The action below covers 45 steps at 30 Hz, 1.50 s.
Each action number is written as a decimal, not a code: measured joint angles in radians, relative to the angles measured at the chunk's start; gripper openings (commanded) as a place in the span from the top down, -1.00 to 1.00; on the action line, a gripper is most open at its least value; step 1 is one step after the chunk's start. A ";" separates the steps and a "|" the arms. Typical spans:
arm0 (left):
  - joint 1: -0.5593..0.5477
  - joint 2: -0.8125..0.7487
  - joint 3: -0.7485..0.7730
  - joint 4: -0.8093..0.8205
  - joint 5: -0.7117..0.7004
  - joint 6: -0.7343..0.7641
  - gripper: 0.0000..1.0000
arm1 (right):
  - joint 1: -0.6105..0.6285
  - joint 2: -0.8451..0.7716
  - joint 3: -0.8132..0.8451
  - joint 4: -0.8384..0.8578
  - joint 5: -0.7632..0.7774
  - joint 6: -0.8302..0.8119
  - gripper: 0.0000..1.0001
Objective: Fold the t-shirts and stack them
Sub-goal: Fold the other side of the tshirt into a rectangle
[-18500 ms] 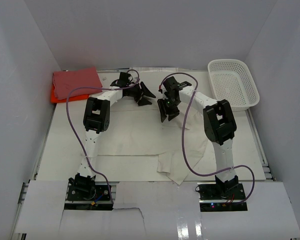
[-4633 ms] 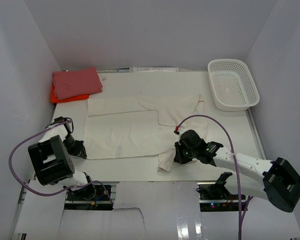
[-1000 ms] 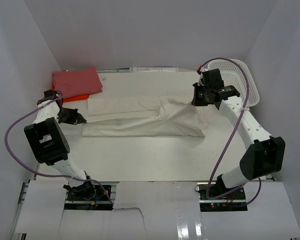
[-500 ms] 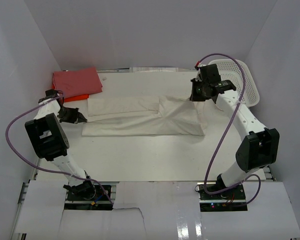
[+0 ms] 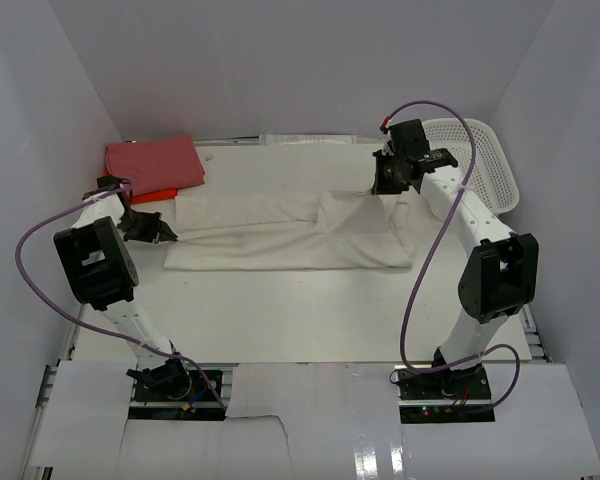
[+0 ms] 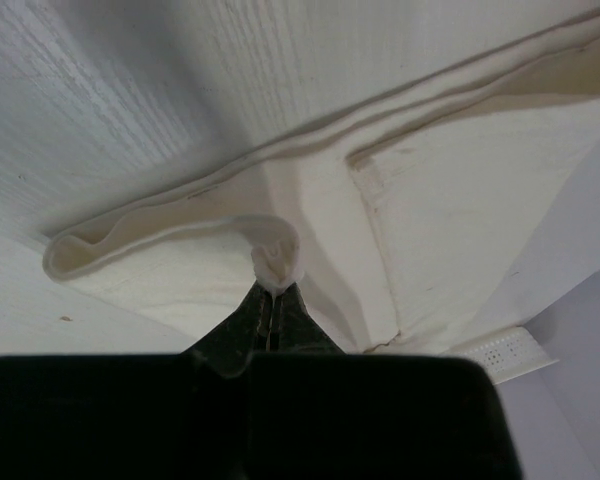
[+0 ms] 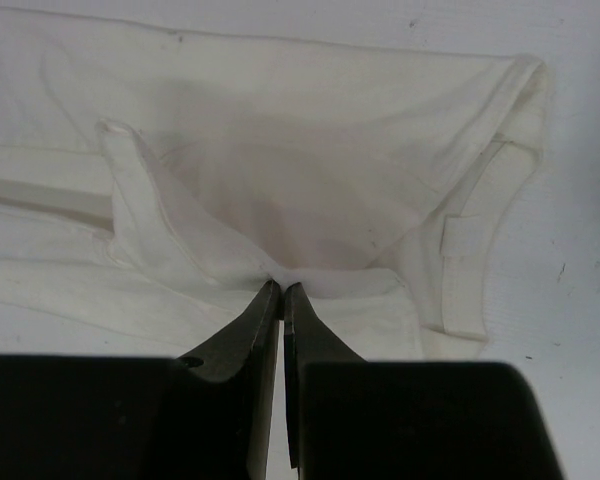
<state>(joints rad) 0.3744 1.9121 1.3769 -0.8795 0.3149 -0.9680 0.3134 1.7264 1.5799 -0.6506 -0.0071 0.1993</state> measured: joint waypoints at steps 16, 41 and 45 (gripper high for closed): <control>-0.004 0.051 0.019 0.026 -0.010 -0.003 0.01 | -0.006 0.296 0.228 0.020 0.009 -0.002 0.22; -0.098 -0.085 0.259 0.017 -0.127 0.293 -0.51 | -0.024 0.015 -0.189 0.181 -0.053 0.011 0.07; -0.201 0.026 0.415 -0.003 -0.083 0.376 -0.49 | -0.018 0.011 -0.296 0.177 -0.056 0.026 0.10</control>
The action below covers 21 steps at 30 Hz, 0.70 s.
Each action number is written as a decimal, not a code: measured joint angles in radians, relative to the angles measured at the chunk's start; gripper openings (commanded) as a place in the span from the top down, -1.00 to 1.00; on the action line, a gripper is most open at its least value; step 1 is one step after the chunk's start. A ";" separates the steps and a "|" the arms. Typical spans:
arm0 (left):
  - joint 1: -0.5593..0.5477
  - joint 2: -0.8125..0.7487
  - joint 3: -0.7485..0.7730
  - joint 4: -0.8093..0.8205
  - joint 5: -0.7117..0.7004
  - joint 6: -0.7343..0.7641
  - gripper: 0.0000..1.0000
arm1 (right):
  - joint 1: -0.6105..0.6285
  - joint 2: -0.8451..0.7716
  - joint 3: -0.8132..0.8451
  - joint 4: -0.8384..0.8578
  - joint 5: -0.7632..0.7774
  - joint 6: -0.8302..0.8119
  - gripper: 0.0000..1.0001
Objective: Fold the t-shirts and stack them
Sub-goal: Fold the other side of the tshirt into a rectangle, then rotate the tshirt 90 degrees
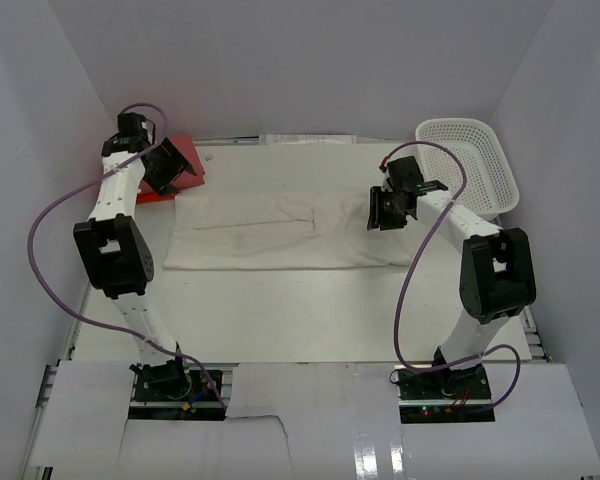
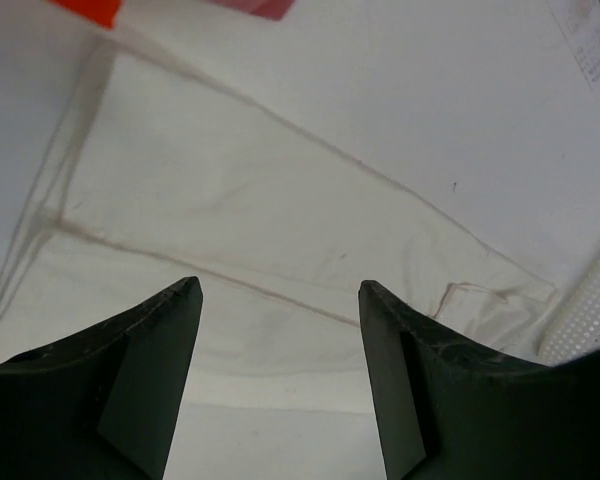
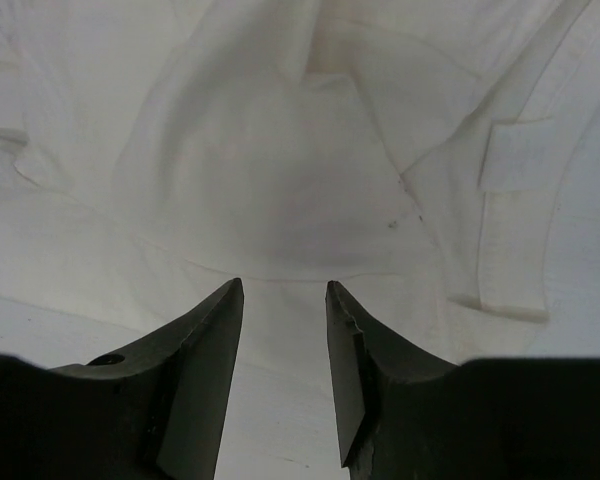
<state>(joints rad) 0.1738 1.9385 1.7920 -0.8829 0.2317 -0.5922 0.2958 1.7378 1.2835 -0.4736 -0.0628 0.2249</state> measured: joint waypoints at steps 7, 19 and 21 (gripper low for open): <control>-0.171 0.264 0.285 -0.031 0.010 0.074 -0.48 | 0.020 -0.056 -0.125 0.007 0.009 0.015 0.73; -0.250 0.510 0.383 -0.035 -0.059 0.118 -0.44 | 0.034 -0.075 -0.225 0.034 0.045 0.042 0.85; -0.246 0.509 0.382 -0.026 -0.085 0.121 -0.44 | 0.034 -0.045 -0.225 0.038 0.064 0.045 0.85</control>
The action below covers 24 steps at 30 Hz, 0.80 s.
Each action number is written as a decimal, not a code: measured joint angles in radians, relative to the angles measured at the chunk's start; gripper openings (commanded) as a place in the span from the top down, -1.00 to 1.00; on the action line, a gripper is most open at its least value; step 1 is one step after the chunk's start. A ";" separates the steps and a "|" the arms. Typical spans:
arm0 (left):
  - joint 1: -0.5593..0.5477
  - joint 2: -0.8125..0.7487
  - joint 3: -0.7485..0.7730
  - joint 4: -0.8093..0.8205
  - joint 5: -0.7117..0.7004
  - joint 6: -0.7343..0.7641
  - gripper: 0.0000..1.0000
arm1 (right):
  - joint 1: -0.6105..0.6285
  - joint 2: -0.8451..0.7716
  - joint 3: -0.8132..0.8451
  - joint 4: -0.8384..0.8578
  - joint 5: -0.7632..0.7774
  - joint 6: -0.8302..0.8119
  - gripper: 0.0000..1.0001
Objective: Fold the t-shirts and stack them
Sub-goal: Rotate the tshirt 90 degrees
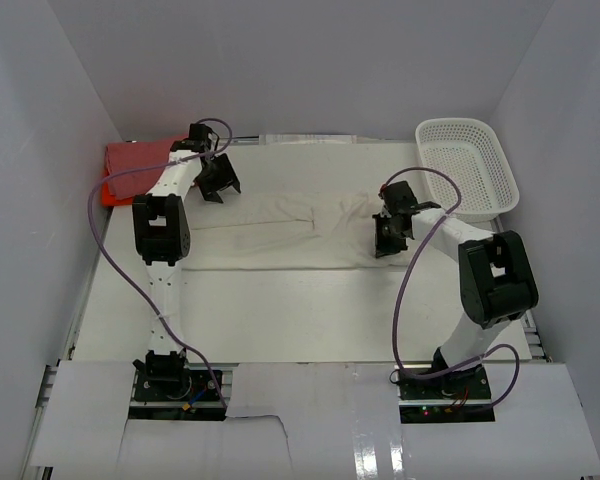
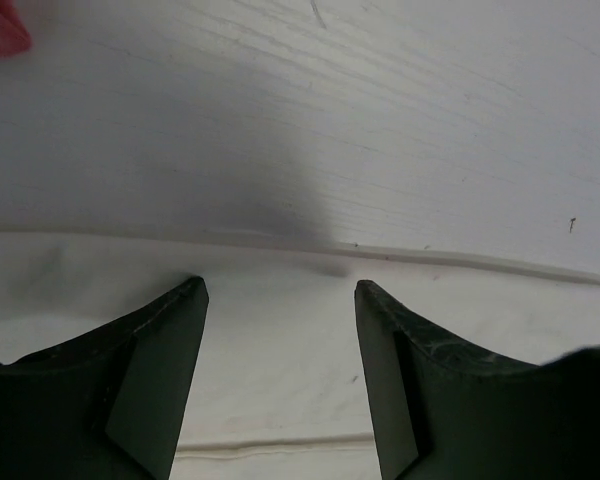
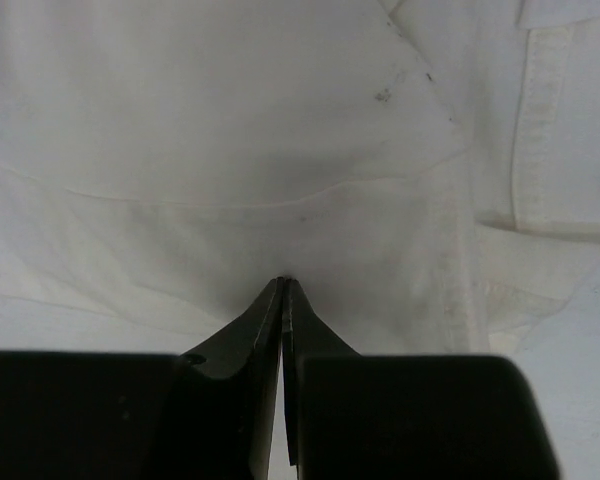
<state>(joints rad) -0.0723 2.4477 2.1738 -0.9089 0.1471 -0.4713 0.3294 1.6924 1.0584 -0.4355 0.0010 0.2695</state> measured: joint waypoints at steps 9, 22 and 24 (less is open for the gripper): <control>-0.001 -0.042 -0.078 0.042 -0.065 -0.007 -0.44 | -0.021 0.128 0.093 -0.020 0.026 0.013 0.85; -0.002 -0.264 -0.448 0.038 -0.180 -0.061 -0.40 | -0.115 0.345 0.409 -0.109 0.013 0.000 0.85; -0.002 -0.322 -0.541 0.047 -0.184 -0.079 -0.35 | -0.119 0.394 0.487 -0.135 0.011 -0.006 0.85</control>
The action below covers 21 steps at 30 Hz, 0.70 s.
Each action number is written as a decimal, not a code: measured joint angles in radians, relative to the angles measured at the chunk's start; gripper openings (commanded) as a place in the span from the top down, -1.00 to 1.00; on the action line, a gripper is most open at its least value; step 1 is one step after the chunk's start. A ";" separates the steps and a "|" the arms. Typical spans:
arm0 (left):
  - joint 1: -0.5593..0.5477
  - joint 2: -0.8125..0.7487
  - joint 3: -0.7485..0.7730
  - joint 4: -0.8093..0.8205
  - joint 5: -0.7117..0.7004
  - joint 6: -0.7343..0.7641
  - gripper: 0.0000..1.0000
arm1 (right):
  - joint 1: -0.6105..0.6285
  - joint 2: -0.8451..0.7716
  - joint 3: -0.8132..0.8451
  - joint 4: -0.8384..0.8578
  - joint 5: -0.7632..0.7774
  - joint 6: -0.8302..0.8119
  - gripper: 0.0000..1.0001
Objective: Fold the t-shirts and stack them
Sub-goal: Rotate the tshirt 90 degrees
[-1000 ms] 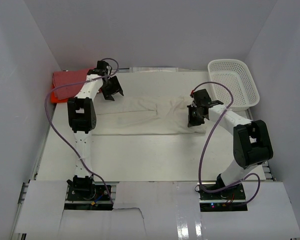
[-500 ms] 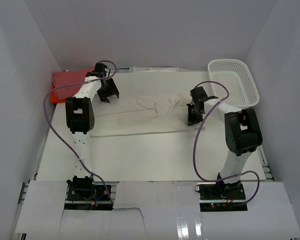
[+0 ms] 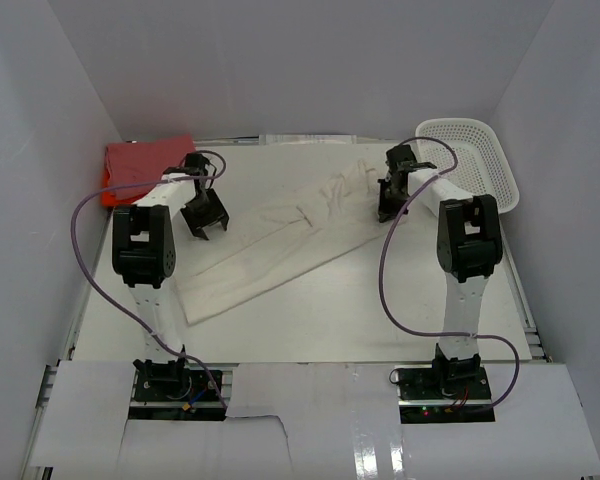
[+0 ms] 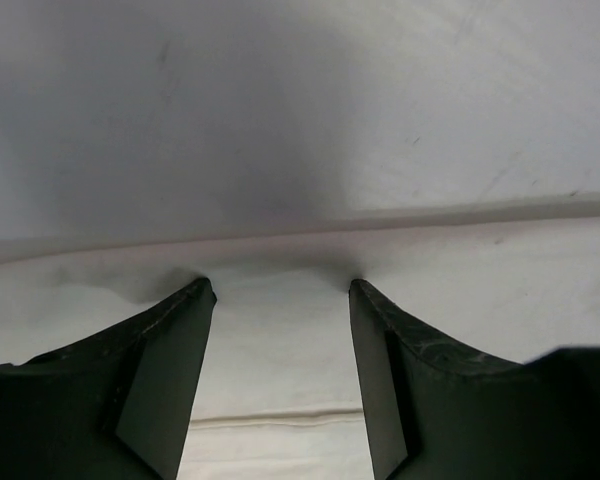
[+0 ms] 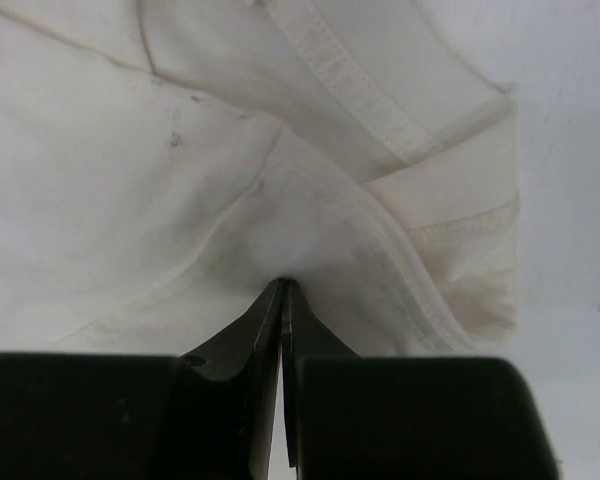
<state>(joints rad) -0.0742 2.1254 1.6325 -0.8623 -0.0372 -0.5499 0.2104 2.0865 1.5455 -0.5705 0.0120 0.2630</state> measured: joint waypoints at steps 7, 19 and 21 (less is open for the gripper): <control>-0.009 -0.231 -0.346 0.061 0.048 -0.070 -0.34 | -0.002 0.196 0.308 -0.065 -0.044 -0.011 0.85; -0.165 -0.529 -0.732 0.111 0.184 -0.211 -0.36 | -0.012 0.443 0.686 -0.068 -0.222 0.013 0.80; -0.198 -0.551 -0.760 0.118 0.203 -0.236 -0.35 | -0.015 0.465 0.713 -0.051 -0.252 0.026 0.80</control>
<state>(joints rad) -0.2722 1.5742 0.8722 -0.7441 0.1658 -0.7856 0.1955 2.5515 2.2581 -0.6216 -0.2398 0.2890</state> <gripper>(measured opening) 0.675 0.099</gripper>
